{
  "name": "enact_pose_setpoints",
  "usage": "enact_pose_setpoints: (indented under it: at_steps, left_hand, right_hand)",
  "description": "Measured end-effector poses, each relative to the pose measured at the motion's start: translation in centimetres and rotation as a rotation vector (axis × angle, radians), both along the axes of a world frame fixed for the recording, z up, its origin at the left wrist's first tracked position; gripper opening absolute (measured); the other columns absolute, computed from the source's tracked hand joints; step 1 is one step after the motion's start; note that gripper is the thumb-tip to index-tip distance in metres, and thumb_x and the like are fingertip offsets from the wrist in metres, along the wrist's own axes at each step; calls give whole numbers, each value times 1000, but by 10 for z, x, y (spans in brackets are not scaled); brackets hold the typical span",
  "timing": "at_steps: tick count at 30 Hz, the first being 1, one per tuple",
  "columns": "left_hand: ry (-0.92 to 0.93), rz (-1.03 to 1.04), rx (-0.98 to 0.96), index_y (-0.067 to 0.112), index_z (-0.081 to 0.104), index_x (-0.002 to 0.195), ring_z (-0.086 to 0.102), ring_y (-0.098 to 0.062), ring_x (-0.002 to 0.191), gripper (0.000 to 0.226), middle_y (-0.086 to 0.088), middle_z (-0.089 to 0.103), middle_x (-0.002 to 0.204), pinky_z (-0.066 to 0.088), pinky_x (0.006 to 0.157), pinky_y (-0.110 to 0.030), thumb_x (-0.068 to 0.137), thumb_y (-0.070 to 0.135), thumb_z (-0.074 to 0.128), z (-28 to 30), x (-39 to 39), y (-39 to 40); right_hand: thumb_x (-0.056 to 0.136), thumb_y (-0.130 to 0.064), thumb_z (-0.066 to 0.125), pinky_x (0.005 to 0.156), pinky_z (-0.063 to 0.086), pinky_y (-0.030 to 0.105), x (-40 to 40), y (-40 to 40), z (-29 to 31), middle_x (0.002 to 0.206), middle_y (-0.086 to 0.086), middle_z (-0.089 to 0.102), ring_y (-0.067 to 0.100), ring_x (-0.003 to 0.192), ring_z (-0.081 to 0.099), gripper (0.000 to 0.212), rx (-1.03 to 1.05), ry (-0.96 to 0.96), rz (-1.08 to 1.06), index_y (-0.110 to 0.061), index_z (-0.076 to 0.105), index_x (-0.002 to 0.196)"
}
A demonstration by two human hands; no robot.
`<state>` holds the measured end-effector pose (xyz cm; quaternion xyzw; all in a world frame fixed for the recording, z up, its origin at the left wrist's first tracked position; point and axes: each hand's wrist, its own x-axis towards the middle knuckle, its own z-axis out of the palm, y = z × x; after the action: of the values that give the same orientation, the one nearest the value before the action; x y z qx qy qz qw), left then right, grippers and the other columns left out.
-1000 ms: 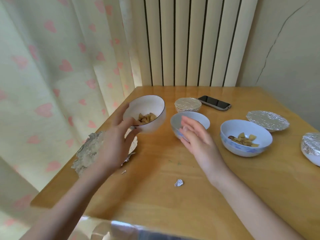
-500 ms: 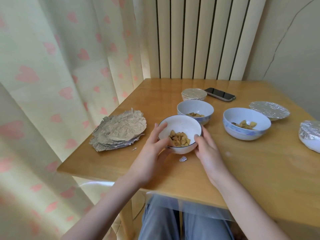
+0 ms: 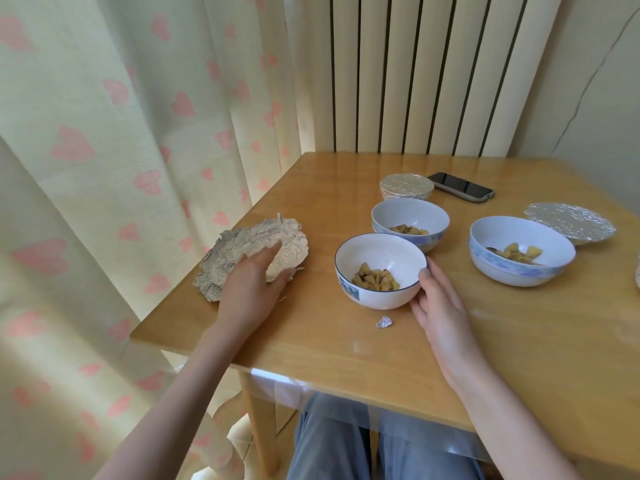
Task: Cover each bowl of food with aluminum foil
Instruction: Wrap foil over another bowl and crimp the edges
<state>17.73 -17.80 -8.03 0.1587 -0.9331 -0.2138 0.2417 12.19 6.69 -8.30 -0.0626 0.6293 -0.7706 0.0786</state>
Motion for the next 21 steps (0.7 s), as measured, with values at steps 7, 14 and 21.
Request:
enact_pose_setpoints:
  at_steps: [7, 14, 21]
  left_hand:
    - [214, -44, -22, 17, 74, 98, 69, -22, 83, 22, -2, 75, 88, 54, 72, -40, 93, 32, 60, -11, 5, -9]
    - [727, 242, 454, 17, 51, 96, 49, 1, 62, 9, 7, 53, 71, 37, 61, -18, 103, 18, 44, 5, 7, -9]
    - [740, 426, 904, 15, 48, 99, 43, -4, 45, 12, 4, 51, 70, 38, 55, -30, 103, 25, 43, 3, -15, -37]
  right_hand:
    - [101, -27, 42, 93, 41, 17, 0, -1, 1, 132, -11, 53, -1, 117, 51, 43, -85, -23, 27, -24, 38, 143]
    - [101, -27, 42, 94, 40, 20, 2, -1, 2, 135, -9, 52, 0, 116, 52, 44, -68, 2, -15, -23, 39, 144]
    - [101, -26, 40, 99, 39, 22, 3, -1, 3, 137, -8, 51, 2, 119, 51, 43, -56, 1, -27, -23, 38, 144]
